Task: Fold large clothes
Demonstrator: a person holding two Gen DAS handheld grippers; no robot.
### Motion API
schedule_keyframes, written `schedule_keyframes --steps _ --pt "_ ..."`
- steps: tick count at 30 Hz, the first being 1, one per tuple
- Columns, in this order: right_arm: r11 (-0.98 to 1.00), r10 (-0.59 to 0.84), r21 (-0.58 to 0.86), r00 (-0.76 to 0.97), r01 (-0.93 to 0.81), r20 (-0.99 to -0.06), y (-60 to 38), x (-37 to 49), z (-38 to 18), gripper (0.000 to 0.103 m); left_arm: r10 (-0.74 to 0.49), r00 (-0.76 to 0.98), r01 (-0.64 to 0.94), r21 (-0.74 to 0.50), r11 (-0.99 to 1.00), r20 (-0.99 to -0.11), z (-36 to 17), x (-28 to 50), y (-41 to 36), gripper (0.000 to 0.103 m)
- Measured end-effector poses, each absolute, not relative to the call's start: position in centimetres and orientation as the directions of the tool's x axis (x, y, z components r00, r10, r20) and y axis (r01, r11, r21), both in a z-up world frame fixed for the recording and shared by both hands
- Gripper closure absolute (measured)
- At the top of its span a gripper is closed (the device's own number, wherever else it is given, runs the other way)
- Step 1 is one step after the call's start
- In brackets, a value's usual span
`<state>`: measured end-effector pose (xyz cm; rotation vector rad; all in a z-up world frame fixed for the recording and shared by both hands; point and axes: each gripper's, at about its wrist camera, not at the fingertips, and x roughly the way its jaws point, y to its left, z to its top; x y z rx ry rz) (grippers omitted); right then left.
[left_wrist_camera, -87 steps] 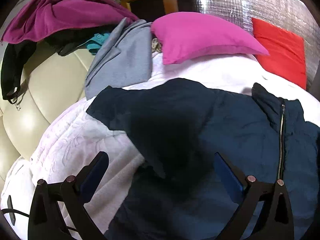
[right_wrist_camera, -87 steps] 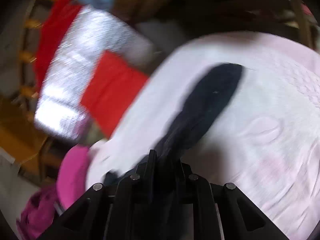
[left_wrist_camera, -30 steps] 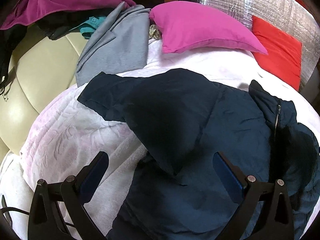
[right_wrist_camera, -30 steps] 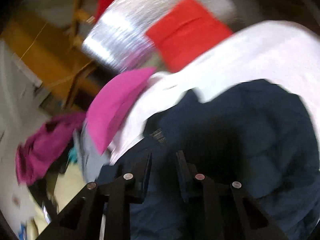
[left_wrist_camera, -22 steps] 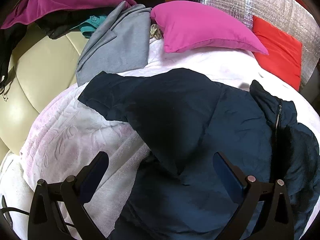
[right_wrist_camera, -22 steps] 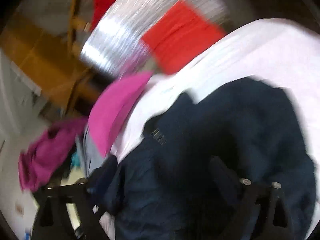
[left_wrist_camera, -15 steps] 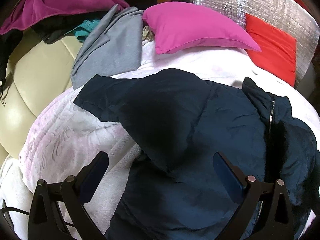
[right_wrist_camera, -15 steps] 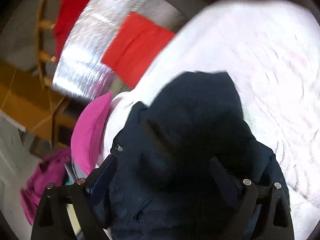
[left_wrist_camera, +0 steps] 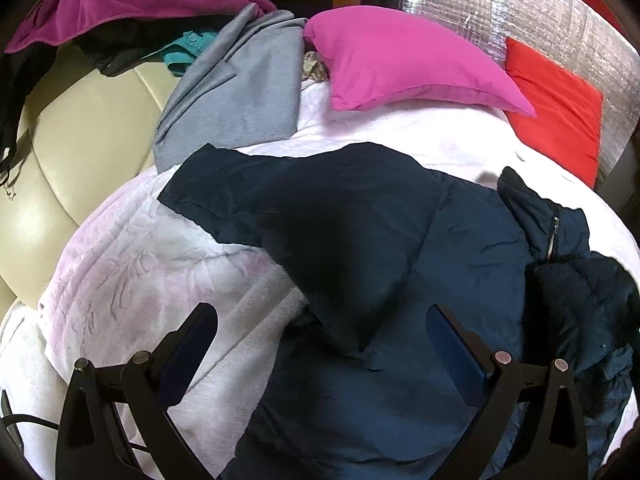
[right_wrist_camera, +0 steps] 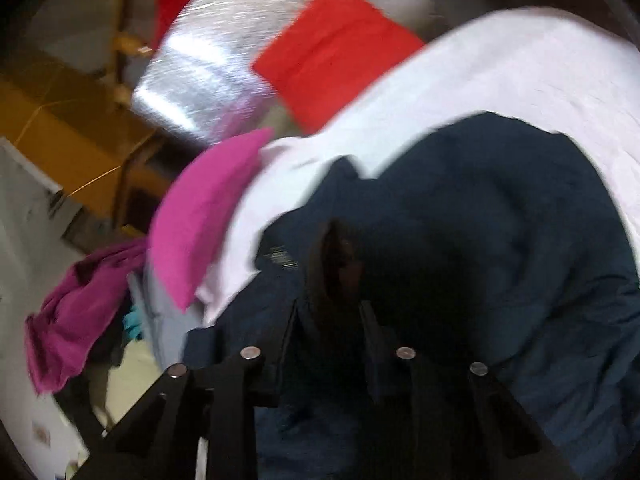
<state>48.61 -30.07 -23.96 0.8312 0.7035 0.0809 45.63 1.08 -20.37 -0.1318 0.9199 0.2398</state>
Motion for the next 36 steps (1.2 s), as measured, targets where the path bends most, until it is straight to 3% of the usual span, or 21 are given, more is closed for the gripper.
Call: schedule_keyframes --steps 8,9,10,12,15,19,22,27,36 --pt "0.586 0.632 0.808 0.66 -0.063 -0.407 -21.8 51.0 -20.8 0.072 0.144 0.568 -0.316 -0.053 0.947 -0.811 -20.3 45.6 3.6 0.0" --pt "0.569 0.656 0.82 0.639 -0.069 -0.402 -21.2 51.0 -21.1 0.06 0.141 0.567 -0.319 -0.059 0.946 -0.812 -20.3 45.6 3.9 0.0" --pt "0.543 0.683 0.836 0.619 -0.075 -0.388 -20.4 51.2 -21.2 0.04 0.14 0.568 -0.323 -0.063 0.944 -0.811 -20.3 45.6 4.2 0.0" --pt "0.543 0.669 0.836 0.643 -0.078 -0.374 -20.1 50.8 -21.3 0.027 0.134 0.572 -0.323 -0.072 0.944 -0.809 -20.2 45.5 4.7 0.0" --pt "0.558 0.624 0.827 0.692 -0.071 -0.363 -22.0 49.8 -21.2 0.027 0.079 0.584 -0.294 -0.12 0.948 -0.808 -20.2 45.6 5.0 0.0" --pt "0.609 0.449 0.792 0.799 0.054 -0.4 -28.3 46.1 -21.6 0.027 -0.072 0.586 -0.203 -0.233 0.951 -0.807 -20.8 46.0 4.5 0.001" --pt "0.598 0.321 0.784 0.847 0.164 -0.422 -33.7 43.4 -22.2 0.027 -0.146 0.588 -0.129 -0.27 0.954 -0.795 -21.0 46.1 3.0 0.011" --pt "0.55 0.13 0.753 0.854 0.361 -0.504 -41.8 39.0 -24.4 0.027 -0.223 0.539 -0.059 -0.3 0.952 -0.812 -22.2 46.9 0.0 0.015" --pt "0.549 0.188 0.712 0.766 0.437 -0.615 -44.0 40.9 -28.5 0.027 -0.185 0.386 -0.214 -0.282 0.935 -0.904 -26.3 49.8 -1.1 0.015"
